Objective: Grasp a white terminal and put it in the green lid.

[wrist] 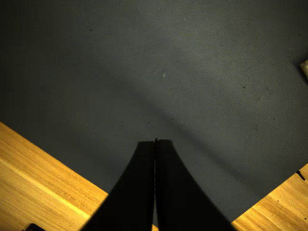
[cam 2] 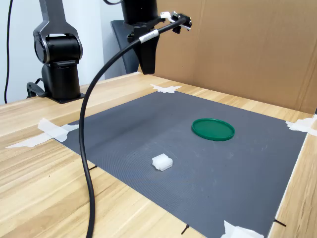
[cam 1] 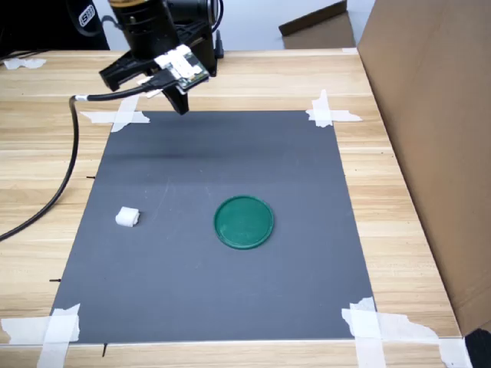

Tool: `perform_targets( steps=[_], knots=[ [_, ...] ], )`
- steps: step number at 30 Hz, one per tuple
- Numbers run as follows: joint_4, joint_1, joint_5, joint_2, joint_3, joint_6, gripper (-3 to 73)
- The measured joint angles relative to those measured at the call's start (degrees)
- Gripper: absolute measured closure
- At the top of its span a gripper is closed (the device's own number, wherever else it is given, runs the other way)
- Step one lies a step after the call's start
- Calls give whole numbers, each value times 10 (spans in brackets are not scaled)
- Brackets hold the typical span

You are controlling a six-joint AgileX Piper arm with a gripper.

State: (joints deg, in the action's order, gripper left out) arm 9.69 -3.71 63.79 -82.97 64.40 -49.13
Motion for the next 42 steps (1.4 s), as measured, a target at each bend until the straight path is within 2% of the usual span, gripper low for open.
perform_targets(
  steps=[2, 5, 12, 15, 18, 19, 20, 21, 22, 23, 26, 28, 33, 36, 38, 41, 42],
  knots=[
    [-25, 39, -8, 0, 0, 35, 722],
    [-28, 60, -29, 0, 0, 59, 722],
    [-37, 63, -31, -39, 49, 97, 718],
    [-36, 59, -30, -43, 61, 96, 692],
    [-26, 41, -30, -47, 73, 86, 607],
    [-22, 27, -33, -47, 74, 74, 523],
    [-20, 11, -45, -47, 74, 64, 358],
    [-18, 7, -49, -47, 74, 64, 286],
    [-17, 6, -51, -47, 74, 64, 242],
    [-12, 4, -54, -47, 74, 65, 166],
    [21, -1, -48, -49, 89, 79, 67],
    [50, -5, -23, -65, 137, 101, 57],
    [57, -5, 4, -92, 196, 128, 81],
    [43, -7, 6, -109, 217, 132, 97],
    [19, -38, 11, -137, 221, 133, 104],
    [11, -65, 11, -149, 221, 118, 104],
    [9, -90, 11, -155, 221, 100, 104]
  ],
)
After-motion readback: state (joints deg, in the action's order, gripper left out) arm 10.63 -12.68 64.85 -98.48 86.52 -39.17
